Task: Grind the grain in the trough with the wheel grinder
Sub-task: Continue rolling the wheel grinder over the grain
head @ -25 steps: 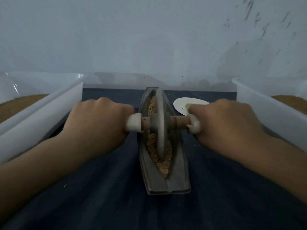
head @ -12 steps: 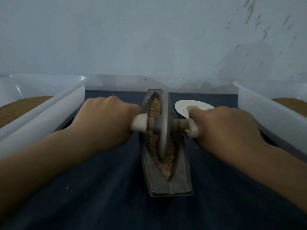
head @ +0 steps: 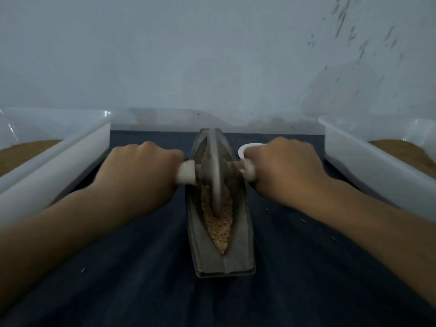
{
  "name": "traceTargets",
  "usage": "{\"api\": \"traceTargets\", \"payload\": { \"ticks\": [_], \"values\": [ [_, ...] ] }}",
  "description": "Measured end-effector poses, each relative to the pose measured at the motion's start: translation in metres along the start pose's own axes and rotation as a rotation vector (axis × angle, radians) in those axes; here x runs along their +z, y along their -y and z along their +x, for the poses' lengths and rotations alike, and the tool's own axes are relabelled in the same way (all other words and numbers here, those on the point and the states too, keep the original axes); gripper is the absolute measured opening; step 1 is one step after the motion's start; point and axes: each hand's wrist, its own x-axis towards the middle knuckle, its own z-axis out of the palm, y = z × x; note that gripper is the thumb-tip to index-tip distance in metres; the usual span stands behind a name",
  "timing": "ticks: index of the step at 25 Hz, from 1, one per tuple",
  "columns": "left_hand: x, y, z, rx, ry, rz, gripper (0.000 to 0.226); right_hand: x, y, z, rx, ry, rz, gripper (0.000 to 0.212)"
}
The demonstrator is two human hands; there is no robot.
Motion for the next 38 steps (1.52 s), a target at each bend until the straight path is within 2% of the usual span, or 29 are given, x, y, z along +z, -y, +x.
{"api": "traceTargets", "payload": {
  "ticks": [1,3,4,6,9,11,13,14,15,17,19,21,22,23,25,27,30,32,34,36,38],
  "values": [
    [-0.005,0.003,-0.002,0.044,-0.056,0.016,0.015,-0.003,0.000,-0.008,0.028,-0.055,0.014,0.047],
    [-0.002,0.001,0.004,-0.005,0.023,0.044,0.021,0.004,0.002,-0.002,0.046,-0.037,0.009,0.041],
    [0.003,-0.005,0.009,-0.073,0.101,0.059,0.022,0.008,0.006,0.007,0.057,0.019,-0.017,0.033],
    [0.009,-0.012,0.036,-0.225,0.187,0.046,0.006,0.010,0.008,0.039,0.137,0.123,0.031,0.013],
    [0.004,-0.010,0.055,-0.243,0.276,-0.016,0.009,0.008,0.005,0.054,0.167,0.253,0.093,0.010],
    [-0.005,-0.010,0.029,-0.156,0.190,-0.005,0.008,0.003,0.004,0.021,0.067,0.129,0.050,0.024],
    [-0.014,-0.015,-0.003,-0.050,0.009,0.013,0.030,-0.006,0.006,-0.013,0.028,-0.119,-0.005,0.042],
    [-0.017,-0.012,-0.006,-0.031,-0.027,0.010,0.034,-0.008,0.005,-0.015,0.040,-0.164,0.003,0.044],
    [-0.016,-0.012,-0.004,-0.027,-0.017,0.010,0.032,-0.006,0.006,-0.011,0.050,-0.136,0.018,0.045],
    [-0.005,-0.016,0.007,-0.106,0.070,0.061,0.021,0.000,0.013,0.004,0.105,0.045,-0.024,0.038],
    [0.002,-0.019,0.040,-0.222,0.174,0.051,0.005,0.004,0.015,0.036,0.188,0.190,0.047,0.009],
    [0.004,-0.019,0.058,-0.251,0.235,-0.004,0.011,0.001,0.016,0.056,0.216,0.306,0.114,0.017],
    [0.003,-0.018,0.055,-0.236,0.235,-0.005,0.011,0.000,0.013,0.054,0.172,0.309,0.095,0.014],
    [-0.001,-0.016,0.043,-0.198,0.209,-0.006,0.005,-0.005,0.011,0.044,0.120,0.282,0.094,0.009],
    [-0.008,-0.012,0.008,-0.082,0.070,0.007,0.022,-0.011,0.006,0.008,0.002,0.075,0.035,0.036],
    [-0.017,-0.012,-0.012,0.000,-0.033,-0.001,0.032,-0.019,0.005,-0.020,-0.026,-0.144,0.025,0.047],
    [-0.003,-0.018,0.007,-0.097,0.081,0.054,0.023,-0.006,0.011,-0.001,0.056,0.008,-0.037,0.036],
    [0.005,-0.021,0.036,-0.235,0.119,0.029,0.011,0.002,0.016,0.034,0.151,0.160,0.020,0.012],
    [0.012,-0.016,0.050,-0.271,0.194,-0.012,0.004,0.003,0.014,0.054,0.161,0.245,0.071,0.015],
    [0.007,-0.009,0.034,-0.182,0.168,-0.027,0.014,-0.003,0.007,0.036,0.028,0.178,0.031,0.014],
    [-0.006,-0.006,0.001,-0.043,0.044,0.007,0.030,-0.010,-0.001,-0.002,-0.033,0.019,0.006,0.029]
  ]
}}
